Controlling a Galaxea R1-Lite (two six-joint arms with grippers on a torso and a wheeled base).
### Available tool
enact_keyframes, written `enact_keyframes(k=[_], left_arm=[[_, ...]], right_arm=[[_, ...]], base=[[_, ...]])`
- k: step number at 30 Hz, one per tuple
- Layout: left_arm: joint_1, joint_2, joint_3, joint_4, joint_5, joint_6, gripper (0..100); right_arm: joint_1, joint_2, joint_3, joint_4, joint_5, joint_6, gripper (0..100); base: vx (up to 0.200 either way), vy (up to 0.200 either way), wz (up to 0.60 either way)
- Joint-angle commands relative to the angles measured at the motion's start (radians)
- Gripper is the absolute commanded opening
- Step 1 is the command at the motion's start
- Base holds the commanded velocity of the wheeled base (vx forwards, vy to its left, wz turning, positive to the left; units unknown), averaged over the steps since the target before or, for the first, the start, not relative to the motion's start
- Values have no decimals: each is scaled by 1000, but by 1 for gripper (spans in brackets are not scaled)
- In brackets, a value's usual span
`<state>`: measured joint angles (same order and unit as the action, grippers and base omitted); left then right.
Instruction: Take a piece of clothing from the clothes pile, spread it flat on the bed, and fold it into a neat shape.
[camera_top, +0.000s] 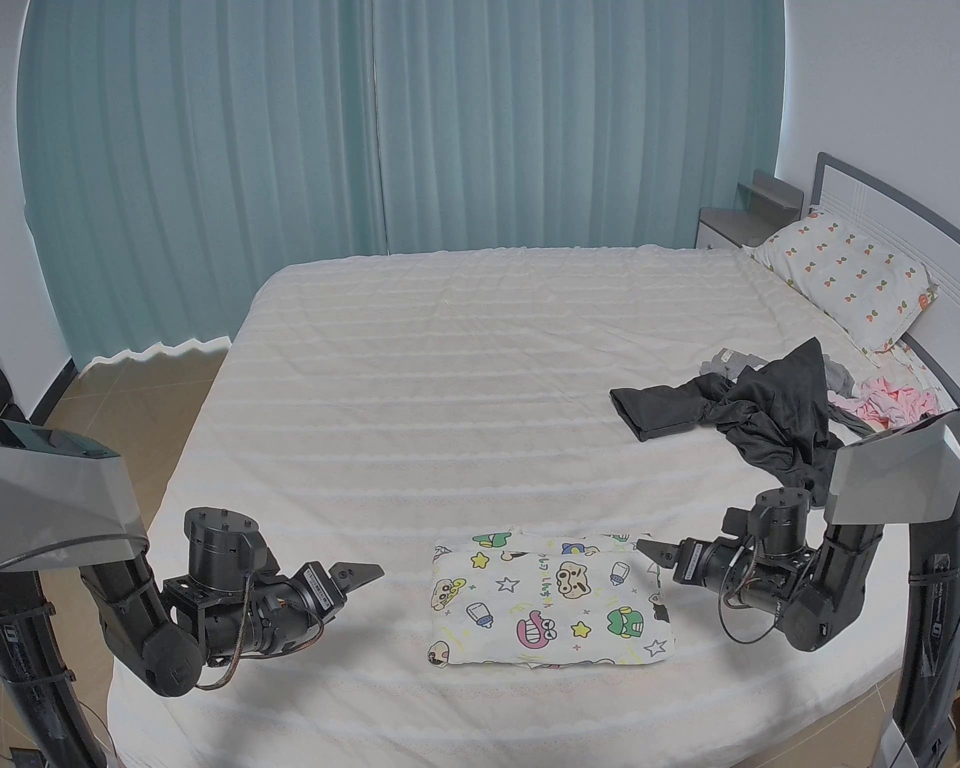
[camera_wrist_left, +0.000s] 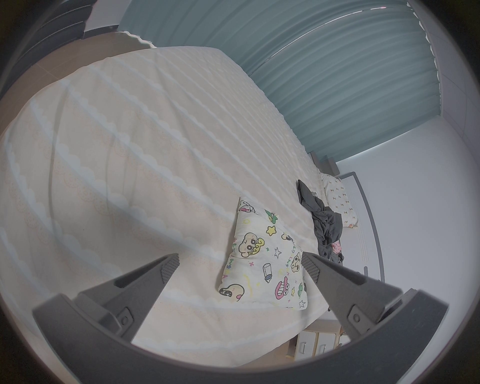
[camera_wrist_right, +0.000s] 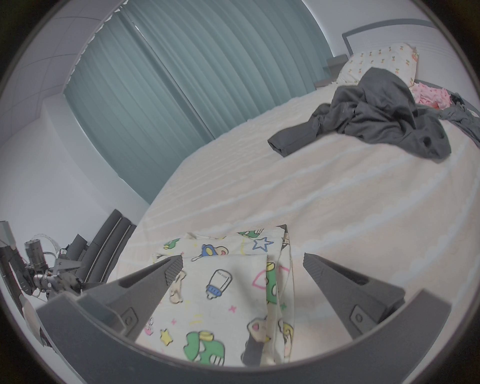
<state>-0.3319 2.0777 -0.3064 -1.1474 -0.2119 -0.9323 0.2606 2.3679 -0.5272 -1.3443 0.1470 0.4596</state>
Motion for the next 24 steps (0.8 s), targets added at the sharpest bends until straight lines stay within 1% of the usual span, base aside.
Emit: enact_keyframes(k=[1,3,6,12,13,24], left_arm=[[-2,16,10,-17,0,0,100],[-2,18,10,-15,0,0,100],[-2,18,9,-15,0,0,100],[-2,25,9,-17,0,0,100],[-2,25,9,-17,0,0,100],[-2,32,9,-17,2,1,100]], right_arm=[[11,122,-140,74,9,47,100],[28,131,-148,74,23,54,100],[43,142,-148,71,26,56,100],[51,169,-171,62,42,62,100],[51,171,-172,62,40,62,0],[38,122,-151,51,5,62,0]], base=[[0,0,0],[0,0,0],[0,0,0],[0,0,0],[0,0,0],[0,0,0]])
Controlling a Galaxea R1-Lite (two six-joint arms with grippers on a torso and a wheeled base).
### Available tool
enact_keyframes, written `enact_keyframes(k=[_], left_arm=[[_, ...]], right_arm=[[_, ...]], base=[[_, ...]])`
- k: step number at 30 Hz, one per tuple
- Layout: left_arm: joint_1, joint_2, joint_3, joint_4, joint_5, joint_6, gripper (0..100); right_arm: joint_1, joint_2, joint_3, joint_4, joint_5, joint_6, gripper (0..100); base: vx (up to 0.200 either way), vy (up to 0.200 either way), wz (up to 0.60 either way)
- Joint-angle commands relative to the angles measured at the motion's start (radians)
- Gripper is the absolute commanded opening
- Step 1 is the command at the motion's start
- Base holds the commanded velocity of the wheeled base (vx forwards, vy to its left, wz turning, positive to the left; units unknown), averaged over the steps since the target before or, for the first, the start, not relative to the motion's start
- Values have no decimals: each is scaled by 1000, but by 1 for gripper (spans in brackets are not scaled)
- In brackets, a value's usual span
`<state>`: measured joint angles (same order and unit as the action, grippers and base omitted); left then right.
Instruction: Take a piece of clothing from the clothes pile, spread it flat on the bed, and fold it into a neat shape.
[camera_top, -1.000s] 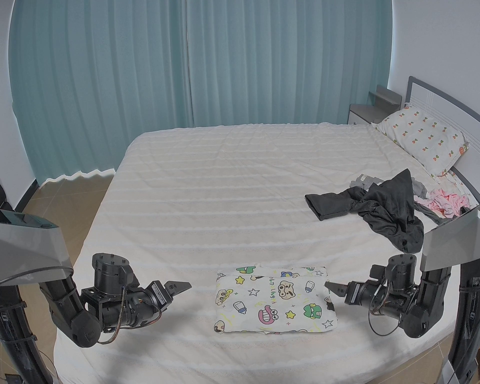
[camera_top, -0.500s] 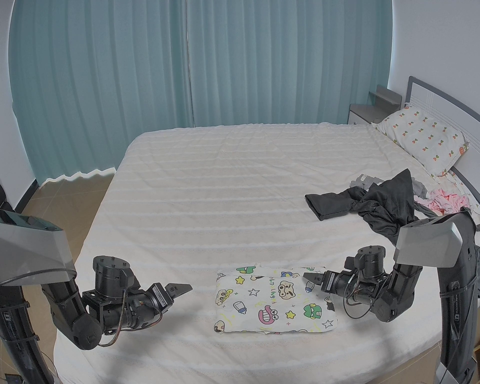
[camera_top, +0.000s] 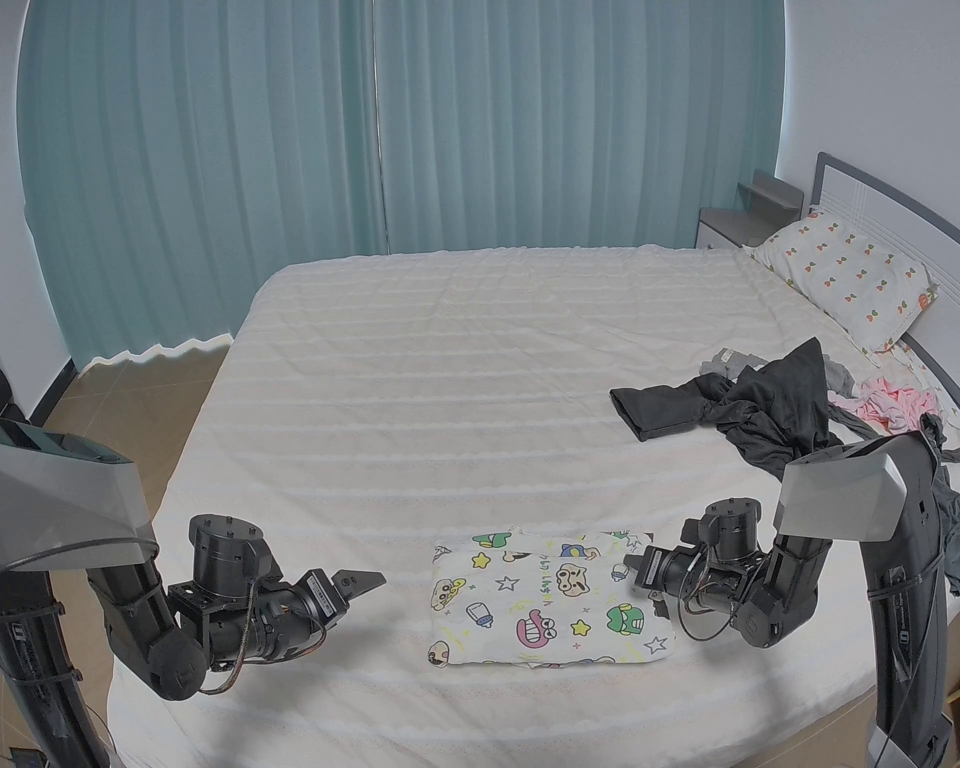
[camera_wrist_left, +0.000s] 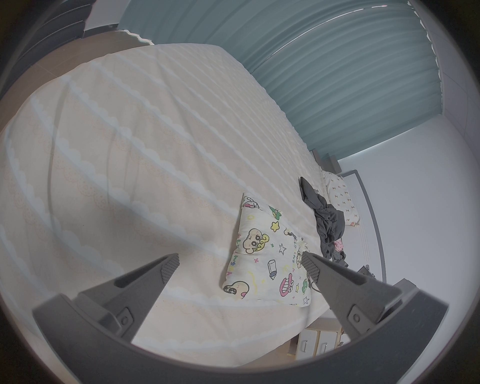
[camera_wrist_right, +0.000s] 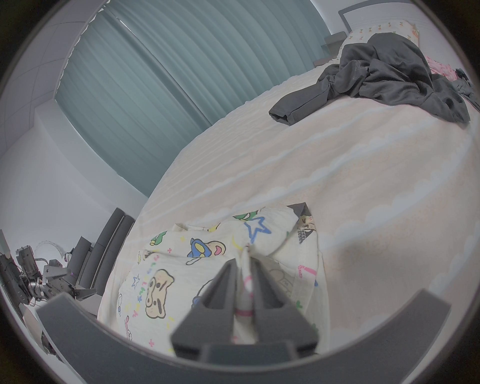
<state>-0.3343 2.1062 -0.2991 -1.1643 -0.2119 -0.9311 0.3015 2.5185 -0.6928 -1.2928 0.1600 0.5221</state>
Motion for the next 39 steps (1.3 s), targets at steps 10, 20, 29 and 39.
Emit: enact_keyframes(k=[10,20,29,39], left_arm=[[-2,5,5,-23,2,0,100],[-12,15,3,-34,6,1,100],[-45,152,-189,61,6,219,100],[-74,275,-462,259,57,350,100]], right_arm=[[-36,-47,18,4,-46,-4,0],[-50,-64,47,12,-48,-4,100],[-65,-132,230,4,23,-14,100],[2,-75,202,23,36,-39,100]], base=[[0,0,0],[0,0,0],[0,0,0],[0,0,0]])
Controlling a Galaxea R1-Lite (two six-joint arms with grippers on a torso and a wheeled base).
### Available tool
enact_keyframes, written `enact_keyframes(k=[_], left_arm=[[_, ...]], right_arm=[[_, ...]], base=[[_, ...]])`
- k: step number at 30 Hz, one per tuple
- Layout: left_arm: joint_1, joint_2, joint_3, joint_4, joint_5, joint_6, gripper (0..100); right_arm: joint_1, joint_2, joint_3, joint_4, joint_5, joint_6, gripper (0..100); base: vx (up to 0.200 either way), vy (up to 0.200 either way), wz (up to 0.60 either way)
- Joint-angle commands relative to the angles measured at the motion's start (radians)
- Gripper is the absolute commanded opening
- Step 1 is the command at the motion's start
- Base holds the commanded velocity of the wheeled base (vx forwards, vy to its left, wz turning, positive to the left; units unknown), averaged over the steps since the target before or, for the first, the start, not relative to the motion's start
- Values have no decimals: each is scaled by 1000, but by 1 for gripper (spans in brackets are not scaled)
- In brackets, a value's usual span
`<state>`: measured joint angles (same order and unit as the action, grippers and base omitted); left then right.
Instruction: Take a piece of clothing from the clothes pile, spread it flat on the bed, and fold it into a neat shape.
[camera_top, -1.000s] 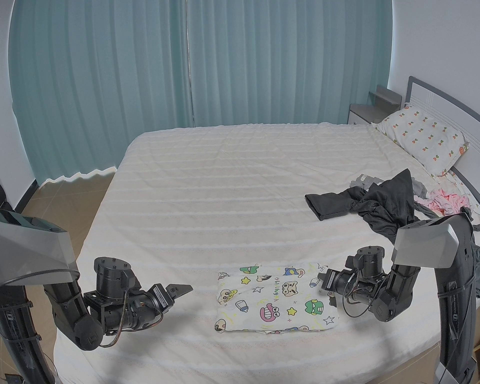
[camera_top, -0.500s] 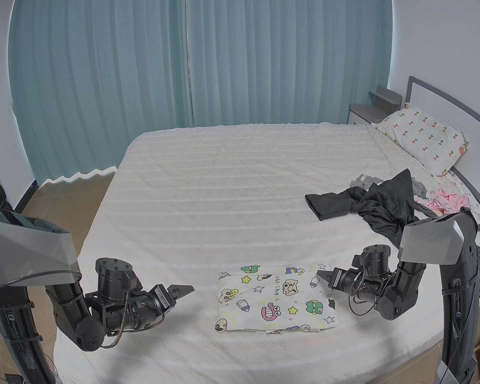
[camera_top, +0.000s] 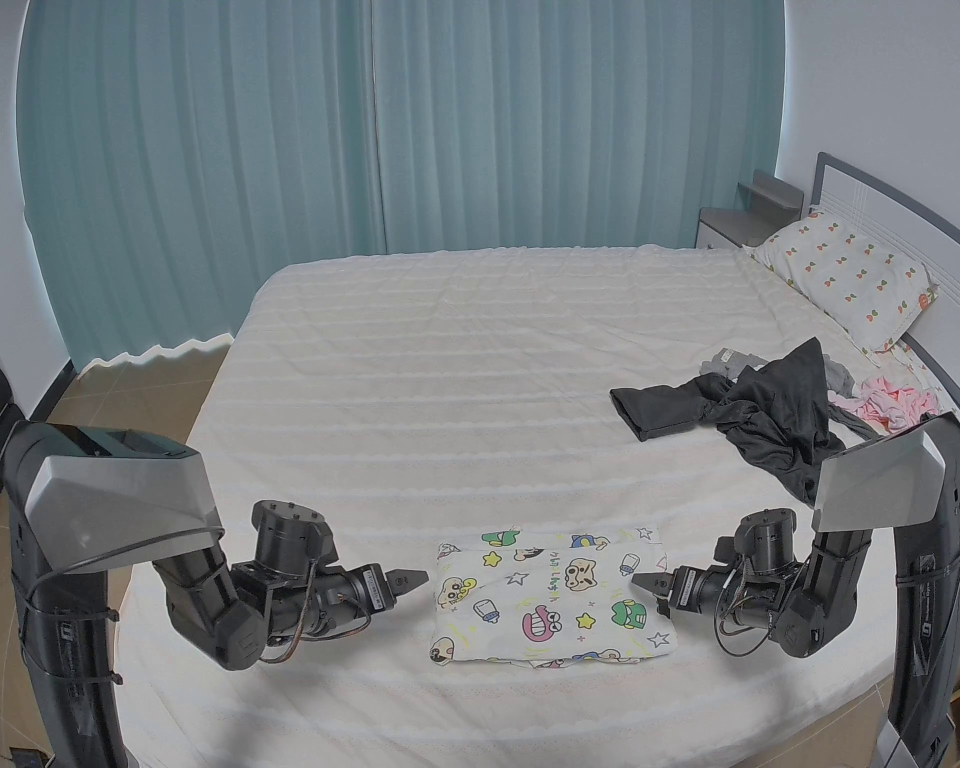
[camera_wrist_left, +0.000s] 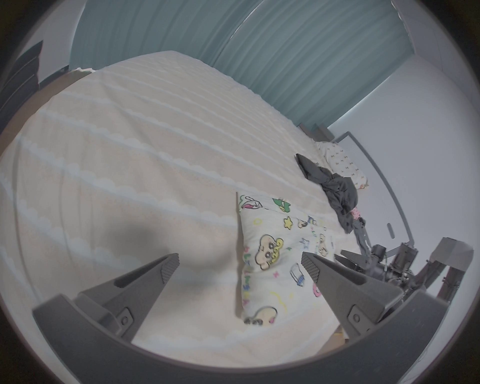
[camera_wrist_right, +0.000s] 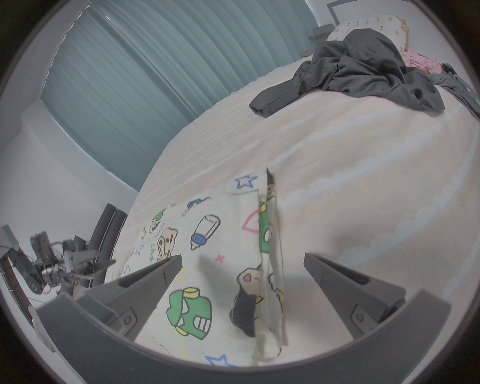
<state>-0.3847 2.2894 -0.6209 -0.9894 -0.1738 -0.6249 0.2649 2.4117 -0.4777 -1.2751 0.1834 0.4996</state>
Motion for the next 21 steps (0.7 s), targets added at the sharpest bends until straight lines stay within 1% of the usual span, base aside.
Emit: enact_keyframes(k=[1,3,6,10,15,20,21], left_arm=[[-34,96,-166,133,19,67,100],[-45,105,-224,218,20,94,100],[-62,116,-272,285,20,99,100],[-80,130,-319,296,19,99,100],[-115,156,-378,305,17,96,100],[-145,154,-412,371,19,96,100],[-155,153,-422,402,17,96,100]], right_arm=[[40,33,-25,8,19,-16,100],[53,37,-55,46,21,-18,100],[76,58,-90,108,18,-29,100],[76,87,-134,86,18,-38,100],[77,92,-147,91,21,-35,100],[89,93,-150,91,22,-35,100],[93,93,-154,94,22,-33,100]], base=[[0,0,0],[0,0,0],[0,0,0],[0,0,0],[0,0,0],[0,0,0],[0,0,0]])
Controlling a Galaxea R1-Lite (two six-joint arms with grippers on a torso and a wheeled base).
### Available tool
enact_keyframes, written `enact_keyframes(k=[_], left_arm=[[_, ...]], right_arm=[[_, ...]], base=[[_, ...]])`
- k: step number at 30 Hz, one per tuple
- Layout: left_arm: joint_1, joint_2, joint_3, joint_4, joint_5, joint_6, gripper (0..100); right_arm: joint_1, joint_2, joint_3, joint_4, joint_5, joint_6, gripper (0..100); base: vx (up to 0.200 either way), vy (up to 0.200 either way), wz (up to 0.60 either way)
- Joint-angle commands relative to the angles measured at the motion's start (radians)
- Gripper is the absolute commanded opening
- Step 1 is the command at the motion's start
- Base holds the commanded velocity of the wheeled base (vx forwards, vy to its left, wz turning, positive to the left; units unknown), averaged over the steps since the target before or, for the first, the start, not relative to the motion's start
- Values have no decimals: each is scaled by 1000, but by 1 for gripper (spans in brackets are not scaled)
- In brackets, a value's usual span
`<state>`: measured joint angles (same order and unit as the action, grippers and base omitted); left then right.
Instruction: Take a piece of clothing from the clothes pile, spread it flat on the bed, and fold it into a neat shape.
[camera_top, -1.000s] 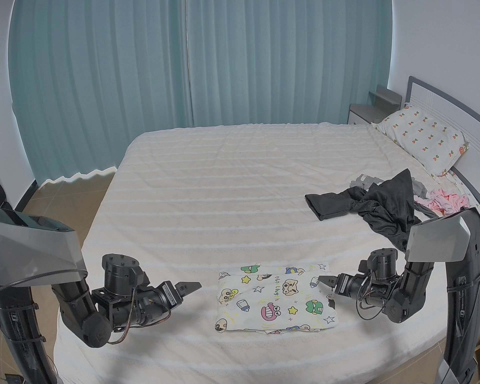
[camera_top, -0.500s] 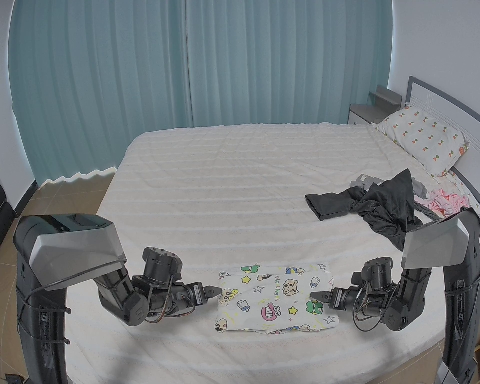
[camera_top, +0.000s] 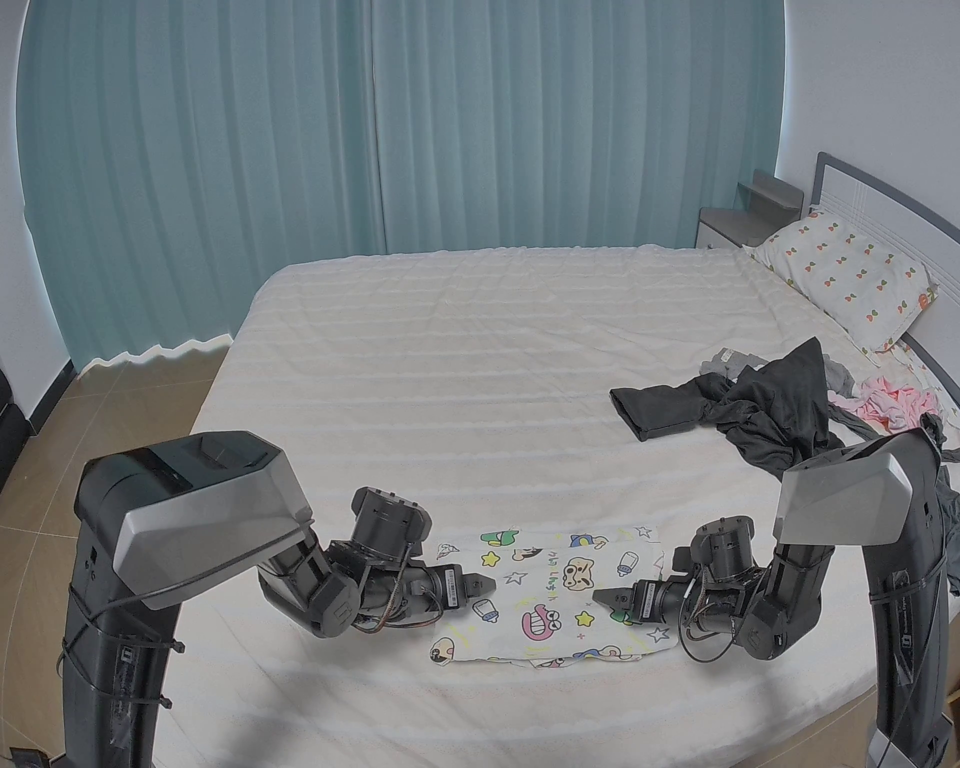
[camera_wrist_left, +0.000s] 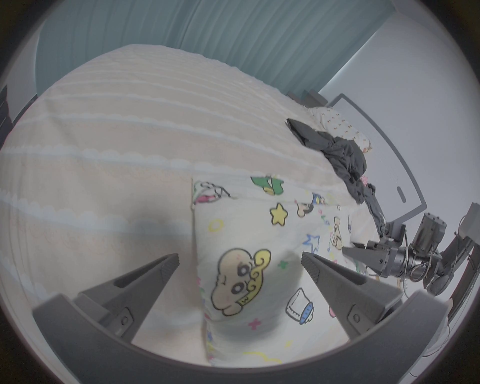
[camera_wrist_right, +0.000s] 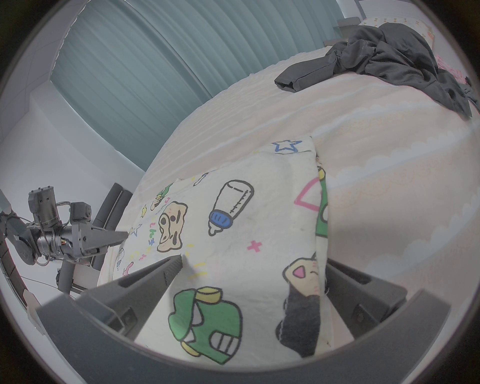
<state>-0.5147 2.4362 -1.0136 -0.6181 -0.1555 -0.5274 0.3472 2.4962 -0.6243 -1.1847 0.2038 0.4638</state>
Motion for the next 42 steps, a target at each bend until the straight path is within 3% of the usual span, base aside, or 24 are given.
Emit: enact_keyframes(k=[1,2,8,12,17,21,42], left_arm=[[-30,6,-36,41,-1,-5,100],[-36,6,-42,58,4,-5,0],[-44,-2,-42,70,4,-8,0],[-48,-57,-19,77,24,-26,0],[-76,-98,-17,80,82,-121,0],[-88,-137,-3,126,90,-128,0],[-90,-201,46,164,79,-151,0]], right_arm=[[10,7,-9,2,2,4,0],[12,6,-6,-1,3,9,0],[12,-8,5,-49,5,52,0],[10,-36,34,-107,5,134,0],[12,-88,93,-147,3,156,0],[12,-152,140,-156,5,157,0],[6,-276,244,-154,3,162,0]], base=[[0,0,0],[0,0,0],[0,0,0],[0,0,0],[0,0,0],[0,0,0],[0,-200,0]])
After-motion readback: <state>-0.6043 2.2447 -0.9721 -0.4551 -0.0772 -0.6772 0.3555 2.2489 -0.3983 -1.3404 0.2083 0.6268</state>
